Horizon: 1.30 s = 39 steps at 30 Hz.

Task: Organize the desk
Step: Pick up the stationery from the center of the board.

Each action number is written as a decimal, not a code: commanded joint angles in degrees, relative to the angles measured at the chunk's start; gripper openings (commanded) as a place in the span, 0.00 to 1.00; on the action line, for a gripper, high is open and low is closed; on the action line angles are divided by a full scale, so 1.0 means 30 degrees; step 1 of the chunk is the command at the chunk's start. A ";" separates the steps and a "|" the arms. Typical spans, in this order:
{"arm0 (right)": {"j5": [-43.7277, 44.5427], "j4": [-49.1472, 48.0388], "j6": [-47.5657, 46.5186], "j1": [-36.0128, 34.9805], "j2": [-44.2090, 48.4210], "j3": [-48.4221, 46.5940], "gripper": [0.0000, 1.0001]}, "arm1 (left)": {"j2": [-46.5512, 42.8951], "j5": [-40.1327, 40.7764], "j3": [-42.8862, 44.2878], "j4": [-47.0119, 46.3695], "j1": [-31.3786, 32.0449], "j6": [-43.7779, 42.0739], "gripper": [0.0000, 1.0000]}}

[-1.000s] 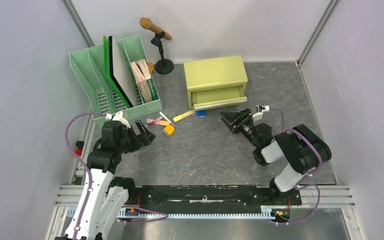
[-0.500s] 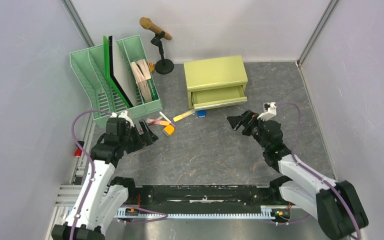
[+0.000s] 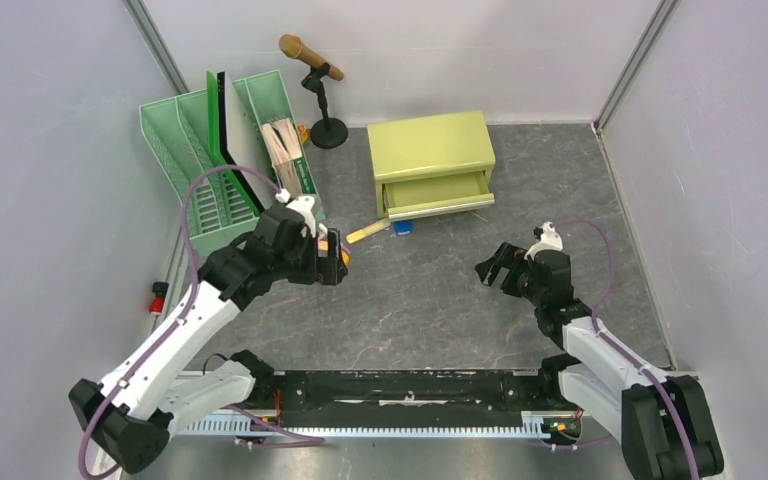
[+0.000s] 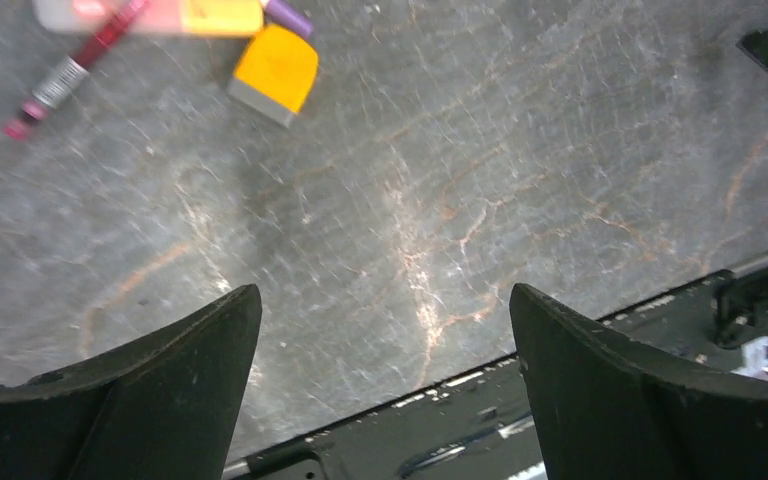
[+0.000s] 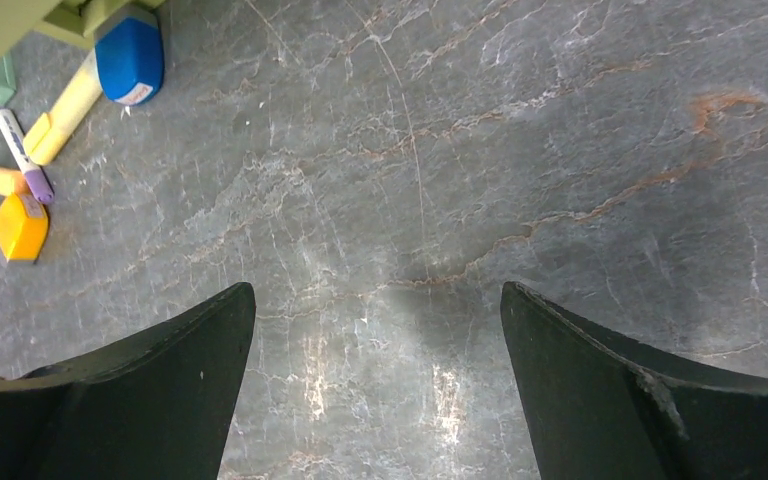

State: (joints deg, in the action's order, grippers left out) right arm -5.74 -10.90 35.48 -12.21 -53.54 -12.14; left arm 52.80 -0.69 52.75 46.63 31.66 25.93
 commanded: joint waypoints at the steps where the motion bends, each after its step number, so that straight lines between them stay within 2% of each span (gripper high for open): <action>1: -0.0551 0.0686 -0.1227 0.0229 0.0339 -0.1111 0.98 | 0.1097 0.4164 0.2796 0.1785 0.0909 -0.2663 1.00; 4: -0.0488 0.1274 -0.1709 0.0374 0.0529 -0.1455 0.98 | 0.1472 0.4616 0.3467 0.1761 0.0902 -0.3140 1.00; 7: -0.0471 0.1585 -0.1892 0.0550 0.0612 -0.1589 0.98 | 0.1801 0.3162 0.3297 0.1110 0.0902 -0.3317 1.00; 9: -0.0626 0.1818 -0.1919 0.0735 0.0585 -0.1642 0.98 | 0.2107 0.2686 0.2926 0.0790 0.0902 -0.3502 1.00; 12: -0.0826 0.2050 -0.1986 0.1037 0.0533 -0.1759 0.98 | 0.2530 0.3768 0.1832 0.0015 0.0873 -0.2442 1.00; 20: -0.1083 0.2020 -0.2153 0.1503 0.0368 -0.1767 0.98 | 0.4437 0.2779 -0.0208 -0.2932 0.0873 -0.1405 1.00; 25: -0.1383 0.1976 -0.1964 0.1754 0.0195 -0.1809 0.98 | 0.6509 0.2911 0.0070 -0.4172 0.0873 -0.1971 1.00; 39: -0.1047 0.1912 -0.2413 0.2004 0.0072 -0.1822 0.98 | 1.2447 0.5580 0.1858 -0.5715 0.0892 -0.3561 1.00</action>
State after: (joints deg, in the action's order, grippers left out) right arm -9.43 -4.36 29.67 -6.61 -53.23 -15.38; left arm 87.96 11.99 56.03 33.69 34.15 18.85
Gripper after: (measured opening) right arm 0.979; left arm 0.994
